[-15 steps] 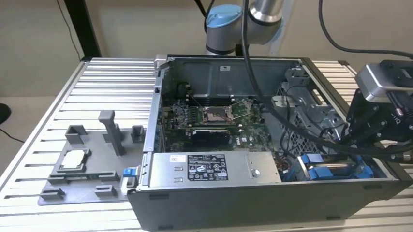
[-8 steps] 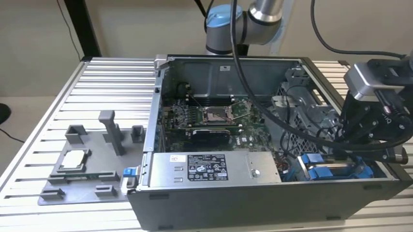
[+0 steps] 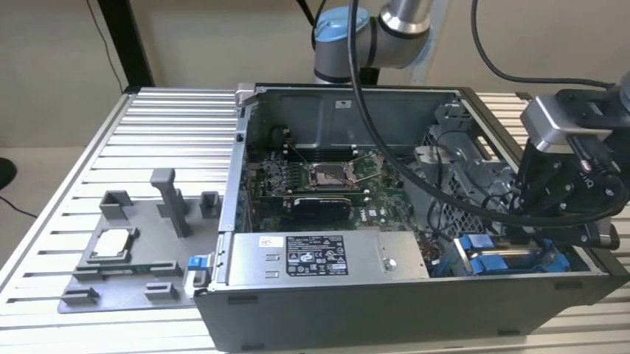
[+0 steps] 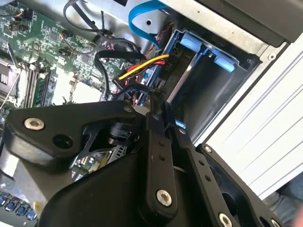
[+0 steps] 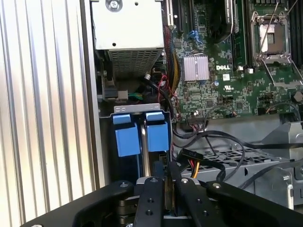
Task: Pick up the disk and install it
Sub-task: 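Insert the first disk wire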
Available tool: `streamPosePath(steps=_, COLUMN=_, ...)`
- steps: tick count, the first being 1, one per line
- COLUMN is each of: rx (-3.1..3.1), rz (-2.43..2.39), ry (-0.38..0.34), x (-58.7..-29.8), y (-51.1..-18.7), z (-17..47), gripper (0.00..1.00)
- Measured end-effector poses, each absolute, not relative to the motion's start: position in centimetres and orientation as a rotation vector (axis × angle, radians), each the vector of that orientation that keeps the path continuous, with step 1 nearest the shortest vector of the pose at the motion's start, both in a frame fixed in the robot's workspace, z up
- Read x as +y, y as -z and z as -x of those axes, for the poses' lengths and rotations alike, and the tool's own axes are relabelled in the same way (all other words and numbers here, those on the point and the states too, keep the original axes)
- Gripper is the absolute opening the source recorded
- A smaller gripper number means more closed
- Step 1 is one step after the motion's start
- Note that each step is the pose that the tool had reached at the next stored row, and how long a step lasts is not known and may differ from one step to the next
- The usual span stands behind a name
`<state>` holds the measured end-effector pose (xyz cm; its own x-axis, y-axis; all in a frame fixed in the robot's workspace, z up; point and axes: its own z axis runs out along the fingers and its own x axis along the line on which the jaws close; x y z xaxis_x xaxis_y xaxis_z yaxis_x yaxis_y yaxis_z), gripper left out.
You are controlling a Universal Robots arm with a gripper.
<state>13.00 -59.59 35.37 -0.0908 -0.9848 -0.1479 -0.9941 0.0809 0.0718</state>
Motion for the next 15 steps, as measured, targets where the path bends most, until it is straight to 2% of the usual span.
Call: streamPosePath(steps=15, rx=2.274, rz=2.084, ry=-0.217, x=-59.36, y=-35.37, z=-12.54, gripper=0.0)
